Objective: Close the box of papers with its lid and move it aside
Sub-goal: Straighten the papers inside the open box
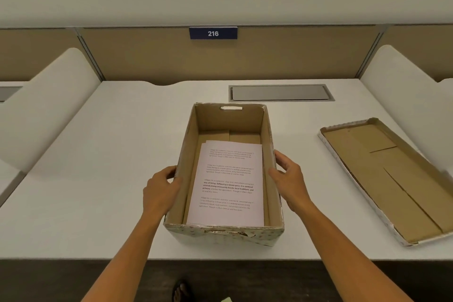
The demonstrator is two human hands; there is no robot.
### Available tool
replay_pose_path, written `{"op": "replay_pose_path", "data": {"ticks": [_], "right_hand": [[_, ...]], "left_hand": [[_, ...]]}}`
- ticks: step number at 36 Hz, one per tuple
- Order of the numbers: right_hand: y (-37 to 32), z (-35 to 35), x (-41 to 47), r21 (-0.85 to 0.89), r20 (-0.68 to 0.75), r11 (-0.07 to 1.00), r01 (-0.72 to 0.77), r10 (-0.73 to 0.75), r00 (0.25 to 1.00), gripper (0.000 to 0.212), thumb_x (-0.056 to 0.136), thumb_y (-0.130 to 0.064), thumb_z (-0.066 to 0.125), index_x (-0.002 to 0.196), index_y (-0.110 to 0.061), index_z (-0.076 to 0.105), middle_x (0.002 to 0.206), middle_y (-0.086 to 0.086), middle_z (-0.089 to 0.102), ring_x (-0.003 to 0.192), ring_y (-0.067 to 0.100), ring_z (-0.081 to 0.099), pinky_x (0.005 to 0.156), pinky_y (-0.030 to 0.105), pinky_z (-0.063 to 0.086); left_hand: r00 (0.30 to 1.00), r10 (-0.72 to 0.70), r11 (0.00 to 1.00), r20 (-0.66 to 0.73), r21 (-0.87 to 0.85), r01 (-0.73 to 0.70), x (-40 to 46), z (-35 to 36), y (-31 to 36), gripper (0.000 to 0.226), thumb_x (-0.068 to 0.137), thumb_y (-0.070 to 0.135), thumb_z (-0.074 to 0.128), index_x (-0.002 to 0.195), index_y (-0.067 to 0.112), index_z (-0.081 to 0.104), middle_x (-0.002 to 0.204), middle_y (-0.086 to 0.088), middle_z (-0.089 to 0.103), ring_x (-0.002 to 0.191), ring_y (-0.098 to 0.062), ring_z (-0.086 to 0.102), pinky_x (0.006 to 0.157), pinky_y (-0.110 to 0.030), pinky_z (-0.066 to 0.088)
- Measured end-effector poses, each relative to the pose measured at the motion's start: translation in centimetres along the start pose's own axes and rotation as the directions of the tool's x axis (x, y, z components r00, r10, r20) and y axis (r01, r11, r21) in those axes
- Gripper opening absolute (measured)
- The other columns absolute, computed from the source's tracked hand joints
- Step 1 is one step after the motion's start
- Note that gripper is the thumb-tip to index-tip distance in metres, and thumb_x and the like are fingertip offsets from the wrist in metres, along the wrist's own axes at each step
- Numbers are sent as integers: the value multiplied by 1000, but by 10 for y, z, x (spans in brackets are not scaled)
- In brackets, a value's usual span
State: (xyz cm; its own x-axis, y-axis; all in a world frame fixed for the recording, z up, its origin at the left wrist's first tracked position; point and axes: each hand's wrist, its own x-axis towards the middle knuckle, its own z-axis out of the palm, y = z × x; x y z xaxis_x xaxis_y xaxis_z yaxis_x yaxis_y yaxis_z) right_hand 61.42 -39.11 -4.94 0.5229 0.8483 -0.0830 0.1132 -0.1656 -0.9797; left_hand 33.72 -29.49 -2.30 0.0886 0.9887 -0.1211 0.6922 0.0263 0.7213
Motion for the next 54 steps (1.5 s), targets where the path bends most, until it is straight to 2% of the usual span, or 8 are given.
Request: {"op": "replay_pose_path", "data": {"ticks": [15, 17, 19, 23, 33, 39, 47, 54], "right_hand": [[6, 6, -3, 18, -90, 1000, -9, 11, 996, 39, 98, -26, 63, 137, -29, 59, 130, -13, 63, 91, -10, 65, 55, 6, 49], [6, 7, -3, 14, -108, 1000, -12, 13, 994, 38, 98, -28, 64, 136, -31, 60, 125, -16, 63, 99, -3, 66, 57, 6, 51], [7, 7, -3, 9, -127, 1000, -20, 21, 992, 39, 97, -29, 65, 136, -30, 60, 123, -19, 63, 111, 9, 64, 69, 12, 56], [7, 10, -6, 14, -171, 999, -42, 43, 984, 41, 95, -34, 68, 136, -28, 62, 126, -13, 65, 118, 17, 63, 93, 40, 57], [-2, 12, -11, -34, -236, 997, -64, 54, 970, 42, 95, -33, 69, 135, -23, 64, 132, -3, 68, 119, 21, 65, 96, 51, 56], [-5, 12, -11, -101, -259, 993, -66, 38, 965, 38, 94, -33, 69, 132, -25, 66, 126, -7, 70, 114, 19, 67, 93, 46, 58], [-9, 6, -10, -198, -230, 977, -84, 37, 972, 36, 93, -34, 69, 129, -31, 66, 108, -28, 65, 97, -2, 65, 70, 10, 52], [-10, 7, -7, -237, -230, 966, -102, 46, 972, 37, 94, -30, 69, 131, -26, 65, 116, -16, 66, 92, 1, 66, 69, 14, 52]], "left_hand": [[991, -132, 969, -21, -214, 125, -3, 6, -9, 35, 93, 42, 60, 122, 23, 67, 117, 0, 71, 100, -24, 67, 91, -53, 55], [990, -137, 965, -21, -229, 128, -2, 6, -11, 35, 92, 43, 62, 122, 24, 68, 116, 0, 71, 100, -23, 67, 90, -53, 55], [991, -134, 963, -15, -240, 126, -1, 7, -12, 35, 92, 44, 62, 121, 25, 68, 116, 0, 72, 99, -23, 67, 89, -52, 56], [991, -130, 961, -2, -247, 126, 1, 7, -15, 34, 90, 47, 63, 118, 29, 67, 116, 1, 72, 99, -22, 67, 89, -52, 56], [999, -49, 972, -11, -229, 45, 4, 6, -18, 38, 90, 48, 63, 122, 27, 66, 122, -1, 71, 102, -21, 67, 89, -49, 54], [999, 45, 980, 5, -196, -43, 7, 4, -17, 40, 92, 48, 60, 127, 27, 61, 125, 1, 69, 97, -18, 67, 84, -40, 53], [993, 75, 985, 93, -161, -60, 13, 1, -20, 50, 91, 54, 54, 134, 29, 53, 135, 2, 63, 110, -27, 67, 89, -48, 54], [979, 103, 993, 174, -79, -90, 17, 1, -19, 55, 93, 55, 45, 142, 29, 43, 142, 1, 57, 117, -29, 64, 92, -54, 52]]}}
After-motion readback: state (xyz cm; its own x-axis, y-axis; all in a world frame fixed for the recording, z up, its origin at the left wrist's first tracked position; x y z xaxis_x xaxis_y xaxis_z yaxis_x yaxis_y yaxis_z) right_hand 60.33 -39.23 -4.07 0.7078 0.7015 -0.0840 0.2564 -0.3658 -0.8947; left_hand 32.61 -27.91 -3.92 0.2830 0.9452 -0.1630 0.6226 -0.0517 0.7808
